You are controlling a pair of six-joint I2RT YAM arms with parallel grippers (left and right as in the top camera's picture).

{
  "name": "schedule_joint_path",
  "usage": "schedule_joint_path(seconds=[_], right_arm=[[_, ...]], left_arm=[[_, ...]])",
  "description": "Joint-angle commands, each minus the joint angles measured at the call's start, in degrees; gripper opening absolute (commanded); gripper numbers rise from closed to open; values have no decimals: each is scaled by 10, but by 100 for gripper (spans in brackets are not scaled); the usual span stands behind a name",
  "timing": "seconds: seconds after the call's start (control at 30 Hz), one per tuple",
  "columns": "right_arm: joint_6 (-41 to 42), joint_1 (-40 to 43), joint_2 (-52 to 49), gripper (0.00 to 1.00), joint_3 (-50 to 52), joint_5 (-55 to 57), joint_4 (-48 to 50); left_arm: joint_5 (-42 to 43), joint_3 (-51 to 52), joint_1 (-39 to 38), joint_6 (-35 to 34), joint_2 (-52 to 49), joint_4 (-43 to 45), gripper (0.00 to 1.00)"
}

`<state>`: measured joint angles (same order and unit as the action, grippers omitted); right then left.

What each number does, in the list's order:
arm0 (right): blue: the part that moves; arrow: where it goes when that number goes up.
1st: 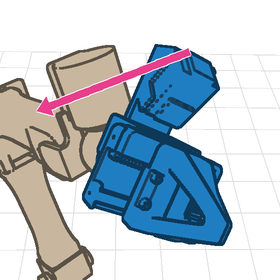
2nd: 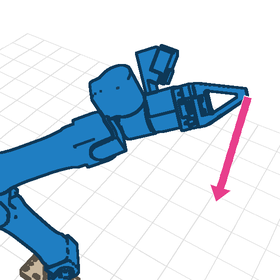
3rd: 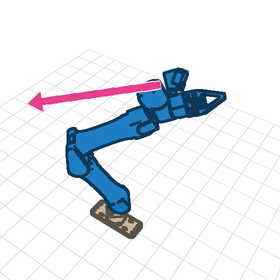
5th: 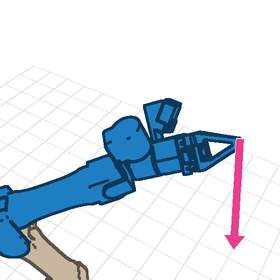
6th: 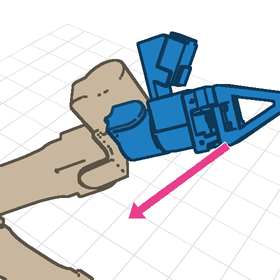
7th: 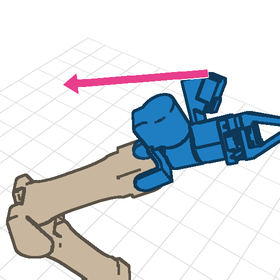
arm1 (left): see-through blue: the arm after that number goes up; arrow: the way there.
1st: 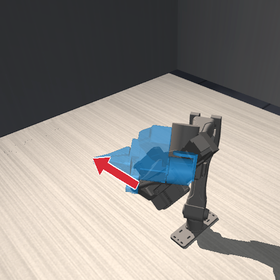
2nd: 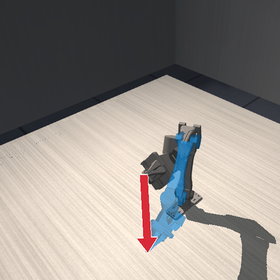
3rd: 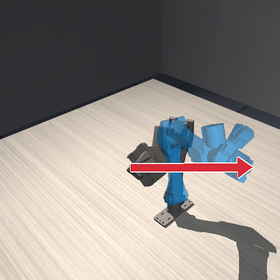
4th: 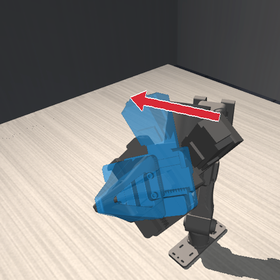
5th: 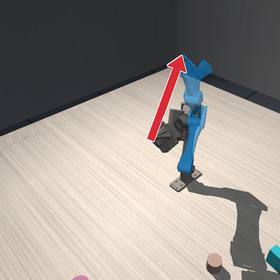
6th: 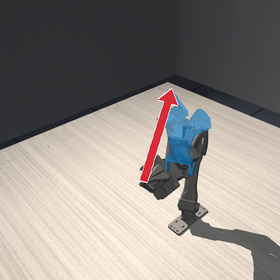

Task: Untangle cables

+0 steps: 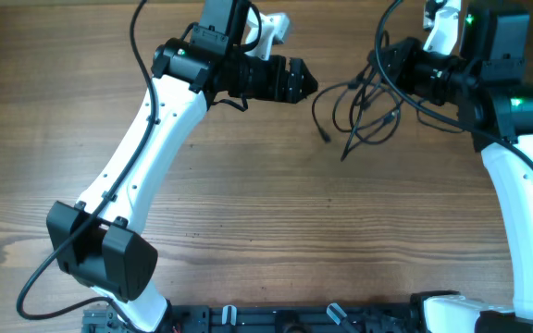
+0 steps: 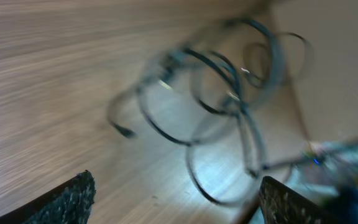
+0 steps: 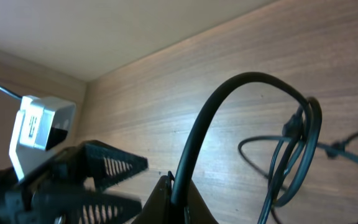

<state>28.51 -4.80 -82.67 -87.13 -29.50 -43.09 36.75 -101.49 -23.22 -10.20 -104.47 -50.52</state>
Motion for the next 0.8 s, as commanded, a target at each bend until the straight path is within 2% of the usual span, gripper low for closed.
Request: schedule_joint_path(seconds=[0.0, 0.13, 0.23, 0.6, 0.77], right_arm=[[19, -5, -2, 4, -3, -14, 20], [33, -5, -19, 4, -2, -52, 36], [47, -5, -35, 4, -2, -102, 52], [74, -37, -42, 4, -2, -107, 78], [79, -45, -42, 4, -2, -112, 89]], left_arm=[[116, -9, -2, 56, 2, 4, 85], [171, -9, -2, 100, 2, 9, 78], [170, -9, -2, 100, 2, 13, 75], [169, -8, -26, 100, 2, 43, 73], [133, -9, -43, 98, 2, 54, 61]])
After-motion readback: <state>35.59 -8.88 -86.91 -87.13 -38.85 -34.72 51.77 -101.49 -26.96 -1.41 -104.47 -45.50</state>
